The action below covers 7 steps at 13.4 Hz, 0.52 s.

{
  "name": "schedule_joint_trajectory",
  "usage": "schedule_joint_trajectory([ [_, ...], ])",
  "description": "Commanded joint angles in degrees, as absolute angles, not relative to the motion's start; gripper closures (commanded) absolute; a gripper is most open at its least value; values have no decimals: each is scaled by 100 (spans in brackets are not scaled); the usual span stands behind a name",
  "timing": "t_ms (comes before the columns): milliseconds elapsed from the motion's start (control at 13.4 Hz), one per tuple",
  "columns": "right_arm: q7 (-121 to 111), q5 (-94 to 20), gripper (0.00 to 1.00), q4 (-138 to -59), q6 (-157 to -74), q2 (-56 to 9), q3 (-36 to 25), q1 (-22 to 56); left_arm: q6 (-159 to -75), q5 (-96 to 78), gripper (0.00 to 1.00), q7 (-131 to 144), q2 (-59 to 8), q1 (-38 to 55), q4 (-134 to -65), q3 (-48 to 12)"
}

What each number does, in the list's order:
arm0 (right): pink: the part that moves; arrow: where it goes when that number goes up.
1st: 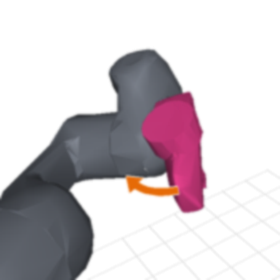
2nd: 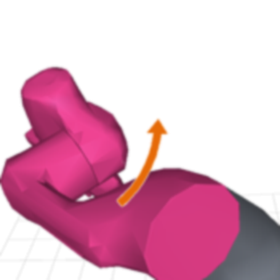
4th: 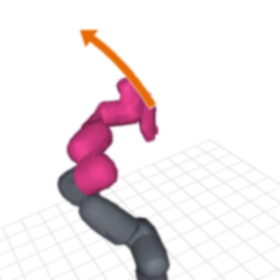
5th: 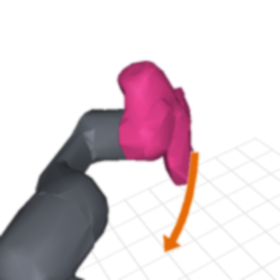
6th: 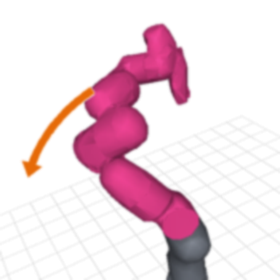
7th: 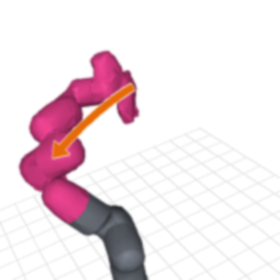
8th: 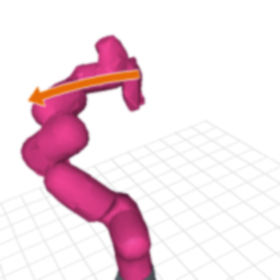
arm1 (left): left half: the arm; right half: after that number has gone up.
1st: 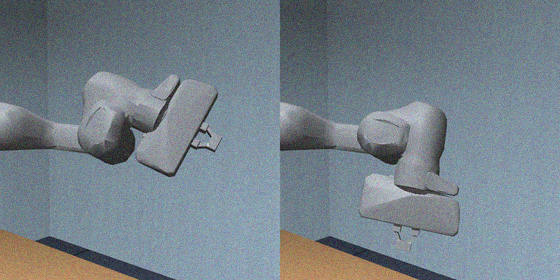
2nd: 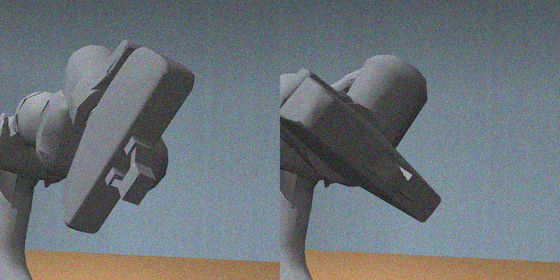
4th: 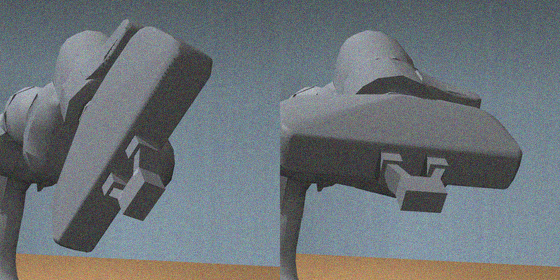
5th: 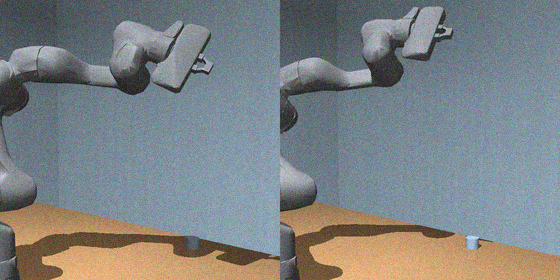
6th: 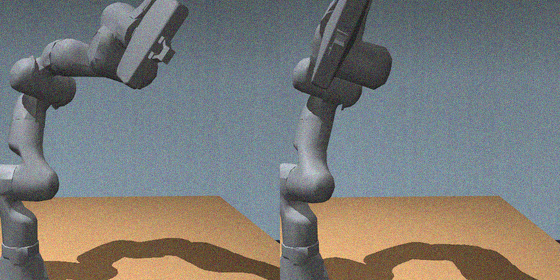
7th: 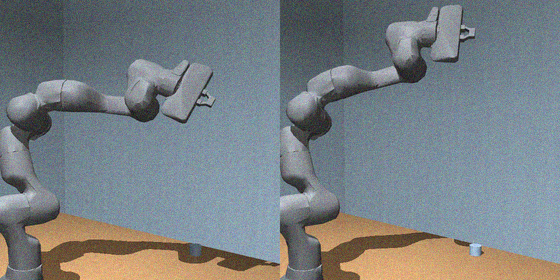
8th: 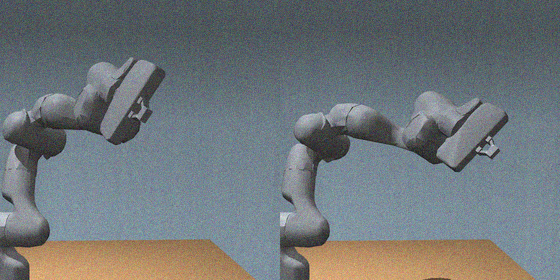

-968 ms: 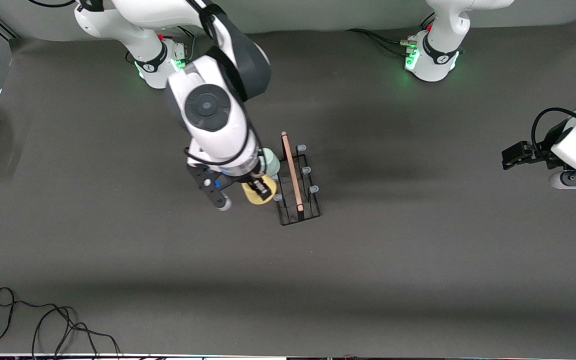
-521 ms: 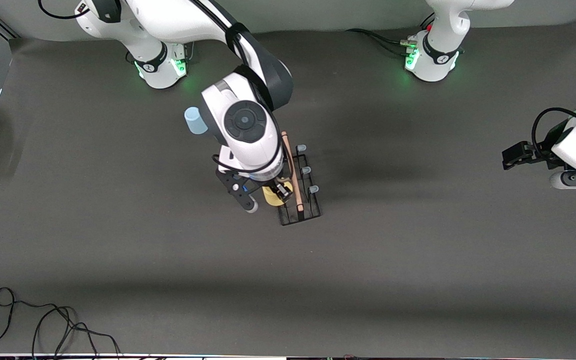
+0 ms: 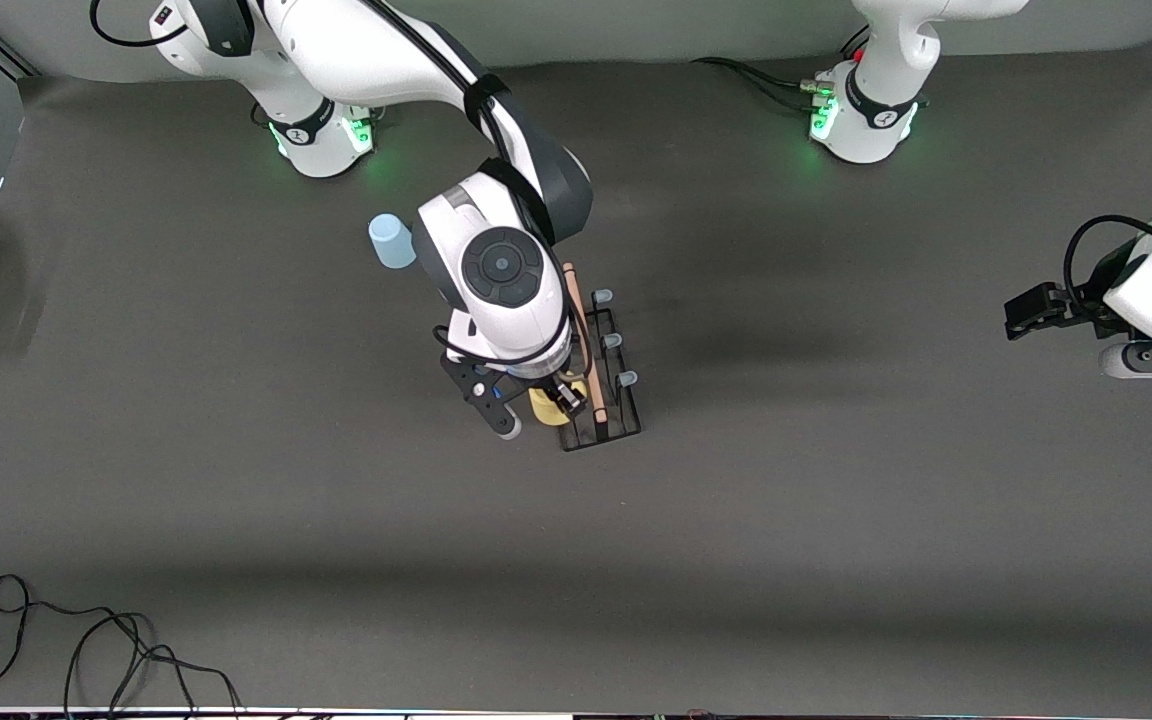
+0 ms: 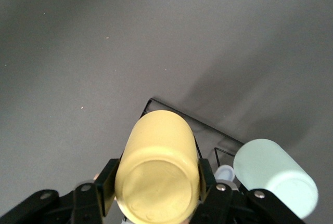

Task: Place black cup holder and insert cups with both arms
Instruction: 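Lower the yellow cup onto a holder peg and open the right gripper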

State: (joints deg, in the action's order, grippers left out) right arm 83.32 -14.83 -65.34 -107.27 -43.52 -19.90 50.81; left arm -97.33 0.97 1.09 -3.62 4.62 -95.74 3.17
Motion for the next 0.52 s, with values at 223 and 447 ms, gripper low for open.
schedule_joint_trajectory([
  [223, 8420, -1485, 64, -6768, -11215, -4675, -2004, 5124, -9633, 70, 0, 176, -413, 501, -9448, 360],
  [447, 8385, -1494, 0, -6724, -11197, -4632, -2004, 5107, -9633, 70, 0, 176, -413, 501, -9448, 360],
])
